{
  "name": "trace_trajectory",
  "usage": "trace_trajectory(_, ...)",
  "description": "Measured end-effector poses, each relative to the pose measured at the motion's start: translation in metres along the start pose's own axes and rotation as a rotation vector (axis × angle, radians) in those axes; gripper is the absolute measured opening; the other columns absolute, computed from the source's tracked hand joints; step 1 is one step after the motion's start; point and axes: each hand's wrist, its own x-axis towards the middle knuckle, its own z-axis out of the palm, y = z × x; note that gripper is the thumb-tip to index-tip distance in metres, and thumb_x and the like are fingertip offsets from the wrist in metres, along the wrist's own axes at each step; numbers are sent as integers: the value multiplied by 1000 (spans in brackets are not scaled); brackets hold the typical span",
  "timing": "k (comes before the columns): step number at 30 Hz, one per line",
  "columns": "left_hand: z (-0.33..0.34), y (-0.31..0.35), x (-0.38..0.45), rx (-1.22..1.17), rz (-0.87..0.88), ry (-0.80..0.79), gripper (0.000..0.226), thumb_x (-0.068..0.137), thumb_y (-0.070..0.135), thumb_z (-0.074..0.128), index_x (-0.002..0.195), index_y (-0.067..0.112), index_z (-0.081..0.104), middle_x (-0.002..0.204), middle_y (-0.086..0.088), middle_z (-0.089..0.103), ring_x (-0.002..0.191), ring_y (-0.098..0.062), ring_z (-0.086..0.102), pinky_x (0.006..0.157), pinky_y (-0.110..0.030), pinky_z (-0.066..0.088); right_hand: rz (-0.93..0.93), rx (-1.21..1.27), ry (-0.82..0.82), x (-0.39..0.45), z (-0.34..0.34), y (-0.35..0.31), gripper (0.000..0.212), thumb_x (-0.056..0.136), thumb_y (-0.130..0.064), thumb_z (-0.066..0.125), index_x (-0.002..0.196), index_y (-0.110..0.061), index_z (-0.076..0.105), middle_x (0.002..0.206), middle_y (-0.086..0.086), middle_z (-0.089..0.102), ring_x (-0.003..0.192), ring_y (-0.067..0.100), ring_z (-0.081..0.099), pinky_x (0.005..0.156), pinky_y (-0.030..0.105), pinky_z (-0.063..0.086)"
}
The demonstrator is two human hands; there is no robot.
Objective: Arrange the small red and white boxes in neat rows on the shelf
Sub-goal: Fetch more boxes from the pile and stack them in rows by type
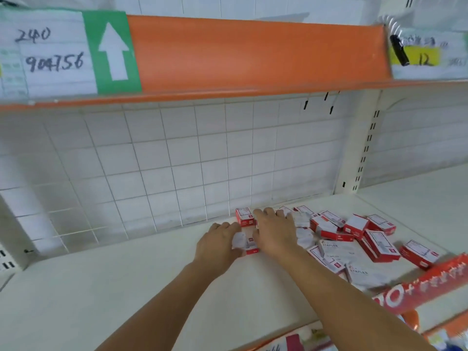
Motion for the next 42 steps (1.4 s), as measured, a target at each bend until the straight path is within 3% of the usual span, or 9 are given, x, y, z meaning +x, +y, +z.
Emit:
trace_trajectory(4,-3,-4,-27,-108,-141,54,33,80,39,65,107,27,50,99,9,53,89,-12,43,67,-27,36,-158,128,14,-14,3,-13,58,88,-14,55,141,-12,31,140,7,40,120,27,43,91,34,40)
trace_trajectory(9,-18,-22,-72,-112,-274,129,39,82,39,66,119,32,54,109,10,54,103,-14,48,76,-28,41,-240,284,-50,-30,7,-44,63,87,-5,55,144,-12,29,137,8,46,124,27,41,95,36,40)
trace_trajectory(15,-45,-59,-136,-74,-396,252,39,83,38,65,120,32,55,104,11,54,102,-14,49,73,-27,40,-433,354,-28,-58,14,-106,54,92,-7,45,143,-24,34,140,1,43,121,24,41,87,35,43)
trace_trajectory(19,-67,-86,-192,-44,-496,334,42,82,40,65,122,32,54,107,10,56,102,-13,49,69,-27,37,-553,400,-37,-84,16,-163,52,94,-9,42,142,-28,34,141,-6,40,121,20,39,85,33,42)
trace_trajectory(33,-157,-198,-452,101,-758,425,45,84,43,62,126,32,52,114,8,55,107,-17,50,82,-35,47,-840,508,-63,-215,13,-400,53,89,-6,46,139,-23,39,138,-5,43,122,20,39,91,31,41)
trace_trajectory(42,-185,-269,-551,92,-900,499,49,81,48,63,126,36,50,118,13,54,96,-10,52,70,-30,46,-986,548,-90,-255,24,-529,49,90,-8,51,137,-20,42,135,-1,48,123,20,41,93,31,39)
